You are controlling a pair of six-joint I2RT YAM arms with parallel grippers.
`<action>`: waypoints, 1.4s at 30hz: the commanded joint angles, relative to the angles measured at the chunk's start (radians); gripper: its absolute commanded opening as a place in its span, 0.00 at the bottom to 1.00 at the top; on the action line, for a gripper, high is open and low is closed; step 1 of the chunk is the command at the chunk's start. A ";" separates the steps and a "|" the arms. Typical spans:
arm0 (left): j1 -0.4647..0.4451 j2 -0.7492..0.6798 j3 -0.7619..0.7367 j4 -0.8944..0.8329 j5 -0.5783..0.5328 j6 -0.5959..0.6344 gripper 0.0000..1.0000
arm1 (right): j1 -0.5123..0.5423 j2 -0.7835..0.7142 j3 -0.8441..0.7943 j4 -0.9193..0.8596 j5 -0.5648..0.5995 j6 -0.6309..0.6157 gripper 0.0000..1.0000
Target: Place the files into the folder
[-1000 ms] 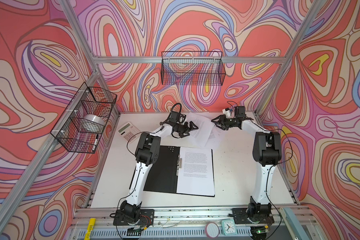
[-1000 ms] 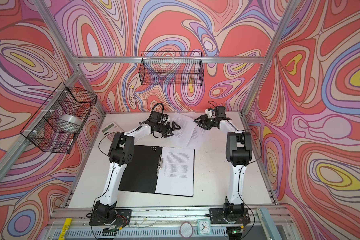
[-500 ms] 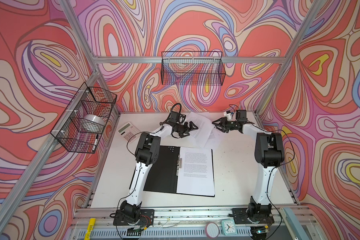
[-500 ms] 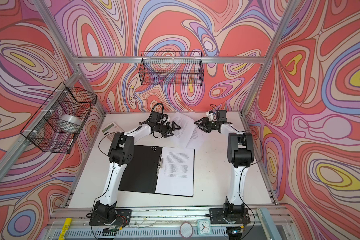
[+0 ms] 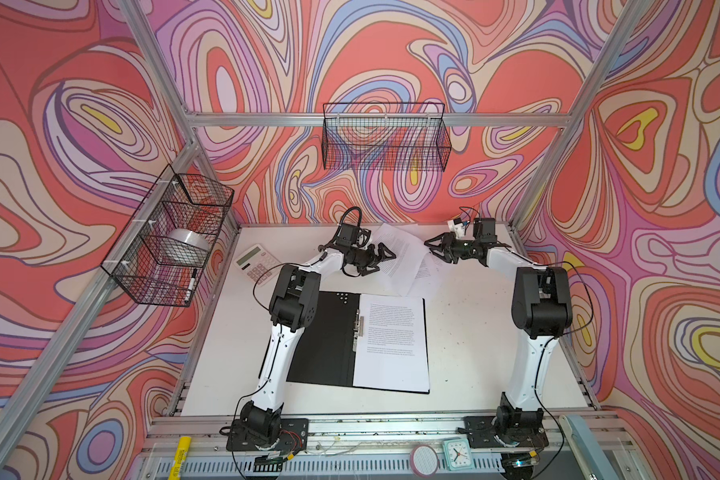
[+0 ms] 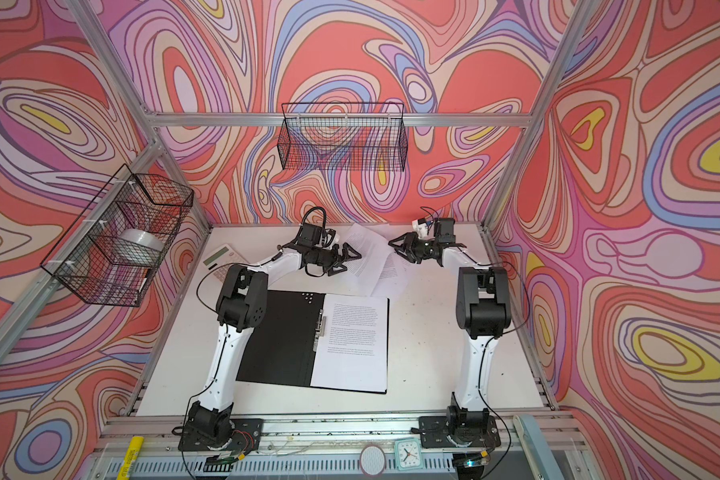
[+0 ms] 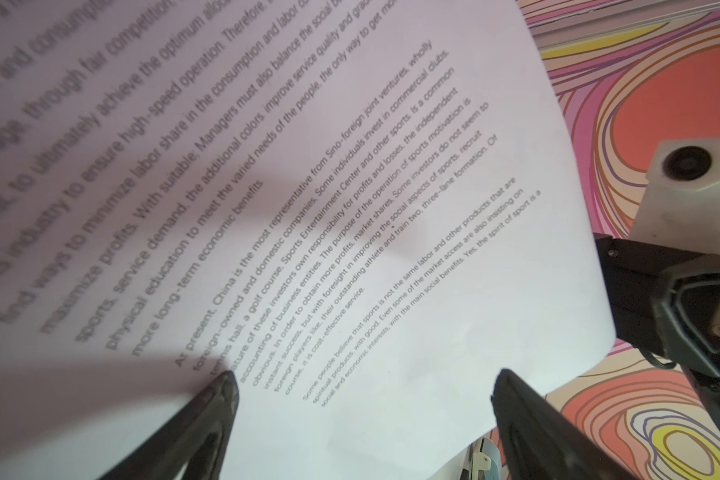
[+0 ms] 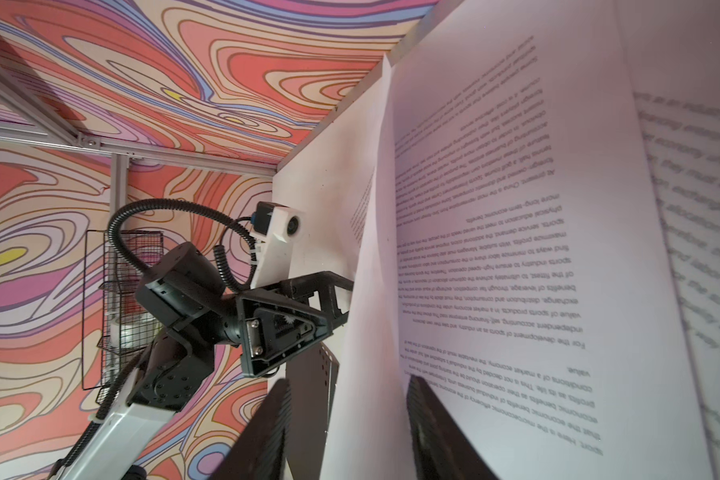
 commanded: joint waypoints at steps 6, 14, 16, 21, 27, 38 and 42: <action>0.004 0.067 -0.061 -0.191 -0.085 0.043 0.96 | 0.010 -0.099 -0.042 -0.079 0.077 -0.062 0.45; 0.005 0.071 -0.060 -0.188 -0.081 0.042 0.96 | 0.022 -0.104 -0.072 0.026 -0.004 0.007 0.50; 0.007 0.068 -0.062 -0.186 -0.082 0.041 0.96 | 0.026 -0.089 -0.061 -0.009 0.016 -0.018 0.50; 0.009 0.064 -0.070 -0.176 -0.076 0.035 0.96 | 0.039 -0.079 -0.045 -0.117 0.130 -0.095 0.47; 0.011 0.064 -0.072 -0.167 -0.070 0.029 0.96 | 0.040 -0.052 -0.052 -0.186 0.245 -0.157 0.49; 0.014 0.063 -0.075 -0.160 -0.065 0.024 0.96 | 0.046 0.024 -0.036 -0.196 0.324 -0.212 0.47; 0.014 0.060 -0.075 -0.160 -0.063 0.023 0.96 | 0.046 0.043 -0.023 -0.208 0.380 -0.232 0.45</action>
